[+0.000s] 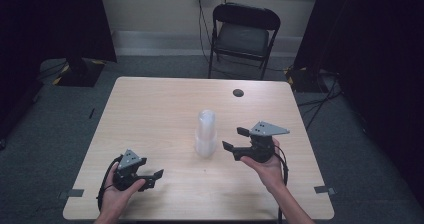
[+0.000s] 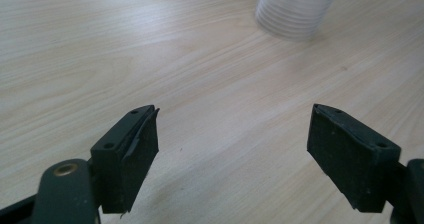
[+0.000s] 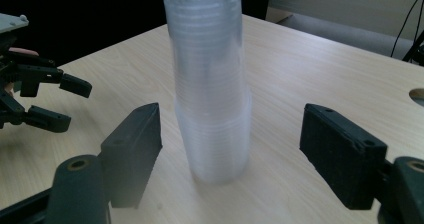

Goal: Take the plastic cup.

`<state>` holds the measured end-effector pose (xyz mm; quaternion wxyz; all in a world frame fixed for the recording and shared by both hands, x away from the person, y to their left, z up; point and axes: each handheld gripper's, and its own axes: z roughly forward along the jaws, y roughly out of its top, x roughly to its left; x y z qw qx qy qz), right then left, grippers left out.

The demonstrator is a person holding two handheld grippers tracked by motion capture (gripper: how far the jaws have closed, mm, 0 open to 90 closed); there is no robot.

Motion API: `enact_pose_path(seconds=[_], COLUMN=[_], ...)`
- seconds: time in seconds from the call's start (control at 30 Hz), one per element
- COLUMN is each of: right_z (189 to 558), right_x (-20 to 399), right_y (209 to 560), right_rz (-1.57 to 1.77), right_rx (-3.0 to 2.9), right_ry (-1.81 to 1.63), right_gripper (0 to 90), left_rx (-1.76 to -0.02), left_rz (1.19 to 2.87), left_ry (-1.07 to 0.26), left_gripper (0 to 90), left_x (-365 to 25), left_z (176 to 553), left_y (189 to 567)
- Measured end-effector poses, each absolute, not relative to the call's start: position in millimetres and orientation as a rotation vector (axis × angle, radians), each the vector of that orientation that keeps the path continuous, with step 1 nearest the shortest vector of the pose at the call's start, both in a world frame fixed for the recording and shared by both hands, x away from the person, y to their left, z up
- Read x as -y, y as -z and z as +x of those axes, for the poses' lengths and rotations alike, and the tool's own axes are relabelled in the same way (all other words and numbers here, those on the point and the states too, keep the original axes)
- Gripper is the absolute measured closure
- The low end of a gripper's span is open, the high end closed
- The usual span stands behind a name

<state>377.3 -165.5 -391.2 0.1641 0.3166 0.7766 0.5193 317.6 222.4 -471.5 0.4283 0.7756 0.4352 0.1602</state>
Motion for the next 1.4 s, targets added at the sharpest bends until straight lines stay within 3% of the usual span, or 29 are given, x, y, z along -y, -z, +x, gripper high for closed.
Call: enact_pose_path(seconds=[0.83,1.4], right_z=[420.0,437.7], right_x=[105.8,91.1], right_y=[394.0,419.9], right_rz=[0.805,0.816], right_rx=[-2.258,-2.290], right_ry=[-1.516,-1.528], right_gripper=[19.7,24.6], left_rx=[-1.111,-1.102], left_rz=[1.935,1.943], left_ry=[-0.399,-0.394], left_gripper=[20.5,20.5], left_x=[-225.0,-224.7], left_z=[317.9,317.6], left_y=[473.1,472.8])
